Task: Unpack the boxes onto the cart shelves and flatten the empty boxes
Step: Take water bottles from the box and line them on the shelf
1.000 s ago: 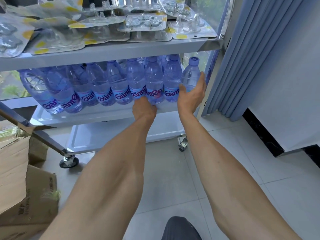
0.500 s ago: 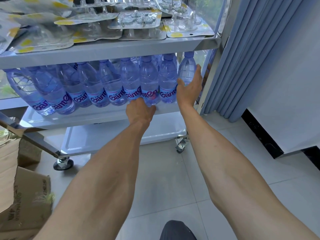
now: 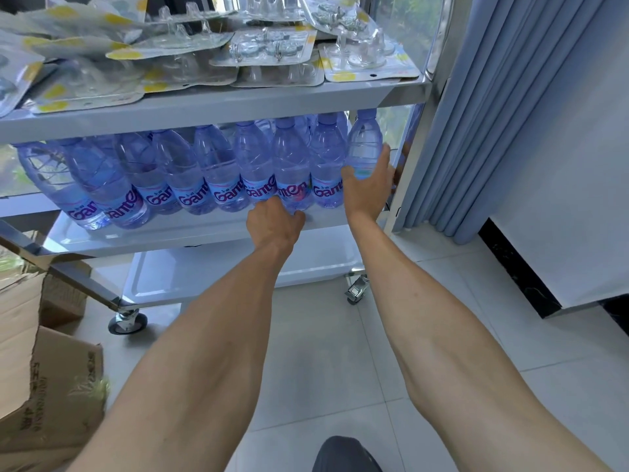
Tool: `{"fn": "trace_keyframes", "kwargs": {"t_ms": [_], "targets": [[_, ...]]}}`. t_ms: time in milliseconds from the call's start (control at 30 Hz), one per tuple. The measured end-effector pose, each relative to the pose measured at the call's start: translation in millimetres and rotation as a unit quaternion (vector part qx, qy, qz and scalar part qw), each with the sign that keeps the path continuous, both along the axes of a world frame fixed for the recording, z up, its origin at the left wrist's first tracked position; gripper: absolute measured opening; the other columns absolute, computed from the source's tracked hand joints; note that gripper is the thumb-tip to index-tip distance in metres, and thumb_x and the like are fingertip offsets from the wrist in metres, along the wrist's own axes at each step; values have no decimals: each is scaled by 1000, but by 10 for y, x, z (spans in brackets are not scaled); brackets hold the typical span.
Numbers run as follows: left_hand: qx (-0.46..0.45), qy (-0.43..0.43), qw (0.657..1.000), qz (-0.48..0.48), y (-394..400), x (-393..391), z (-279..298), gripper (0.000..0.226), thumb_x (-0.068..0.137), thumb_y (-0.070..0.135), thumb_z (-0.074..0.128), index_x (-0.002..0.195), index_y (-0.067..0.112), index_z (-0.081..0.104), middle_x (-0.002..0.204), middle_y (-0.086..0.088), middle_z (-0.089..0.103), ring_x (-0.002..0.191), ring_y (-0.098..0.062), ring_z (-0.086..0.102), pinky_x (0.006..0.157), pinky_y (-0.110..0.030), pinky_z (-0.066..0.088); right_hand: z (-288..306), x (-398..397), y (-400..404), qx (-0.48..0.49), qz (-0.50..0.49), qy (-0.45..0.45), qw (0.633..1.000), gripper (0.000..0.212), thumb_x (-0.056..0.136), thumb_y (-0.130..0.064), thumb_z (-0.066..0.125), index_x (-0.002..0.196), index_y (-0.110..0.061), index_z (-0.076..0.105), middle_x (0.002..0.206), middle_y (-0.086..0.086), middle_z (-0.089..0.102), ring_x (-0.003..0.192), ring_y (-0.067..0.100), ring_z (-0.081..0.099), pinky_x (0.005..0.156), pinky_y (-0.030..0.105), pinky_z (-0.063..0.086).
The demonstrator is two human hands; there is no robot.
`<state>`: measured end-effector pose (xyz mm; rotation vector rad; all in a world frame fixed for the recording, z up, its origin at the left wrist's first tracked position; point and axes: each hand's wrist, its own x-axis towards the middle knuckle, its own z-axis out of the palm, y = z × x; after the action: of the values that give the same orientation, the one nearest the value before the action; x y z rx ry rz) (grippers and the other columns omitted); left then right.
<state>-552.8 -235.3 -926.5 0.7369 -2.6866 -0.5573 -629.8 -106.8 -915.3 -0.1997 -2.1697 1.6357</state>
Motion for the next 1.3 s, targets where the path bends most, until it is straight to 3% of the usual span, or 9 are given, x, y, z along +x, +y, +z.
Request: {"fn": "trace_keyframes", "kwargs": {"t_ms": [133,267,433,567,700,800,1000,1167,1300], "targets": [[-1,-12,1000,5,10,31,-37,29,83,37,70,97,12,63,96,-11,69,91,-33,66,69,-32,41,-51,21,-43,6,-24,-62,998,87,84,-29,68,155,-16,19,143,8,49,125,25,52,94,31,50],[31,-19,999,-4,-39,33,-7,27,87,29,65,104,10,64,102,-13,69,96,-35,64,73,-34,43,-165,158,-63,5,-53,-158,986,70,78,-14,72,137,-4,37,133,15,51,122,32,51,97,44,50],[129,48,988,76,-202,196,27,27,92,18,58,117,8,60,115,-14,65,106,-35,61,84,-38,47,-289,461,-171,78,-106,-112,985,62,76,-15,75,132,-6,48,126,13,53,116,31,50,94,42,47],[163,69,978,111,-312,283,-6,36,94,21,59,126,6,54,131,-15,56,115,-35,57,91,-40,45,-209,418,-226,35,-106,-81,990,71,79,-26,78,138,-10,43,134,10,51,122,27,49,92,40,48],[168,76,975,128,-372,262,-11,42,94,17,59,132,4,47,137,-16,47,123,-35,51,98,-42,43,-195,459,-260,54,-136,-91,985,36,81,-16,73,112,-8,57,114,10,58,107,28,55,80,40,52],[195,88,966,143,-401,230,47,53,93,17,63,139,3,39,142,-17,43,127,-35,49,101,-41,43,-306,578,-378,81,-33,-73,993,19,84,-23,72,92,-12,59,94,3,63,88,24,60,68,31,45],[234,95,957,145,-437,139,60,64,93,28,68,141,6,33,142,-17,43,123,-36,53,98,-41,45,-334,588,-663,142,49,-56,987,33,81,-43,76,85,-15,59,80,-1,65,73,19,56,66,31,46],[240,105,952,160,-487,121,-2,66,90,32,71,138,7,33,136,-19,44,118,-38,54,92,-42,46,-330,541,-788,181,29,-85,979,54,74,-60,76,97,-14,59,92,3,70,85,25,65,72,36,52],[220,97,956,168,-538,100,-40,69,90,36,71,139,6,33,135,-20,46,119,-39,54,92,-43,46,-386,524,-830,184,16,-87,979,53,81,-54,73,107,-10,58,103,8,70,97,30,65,78,38,51]]}}
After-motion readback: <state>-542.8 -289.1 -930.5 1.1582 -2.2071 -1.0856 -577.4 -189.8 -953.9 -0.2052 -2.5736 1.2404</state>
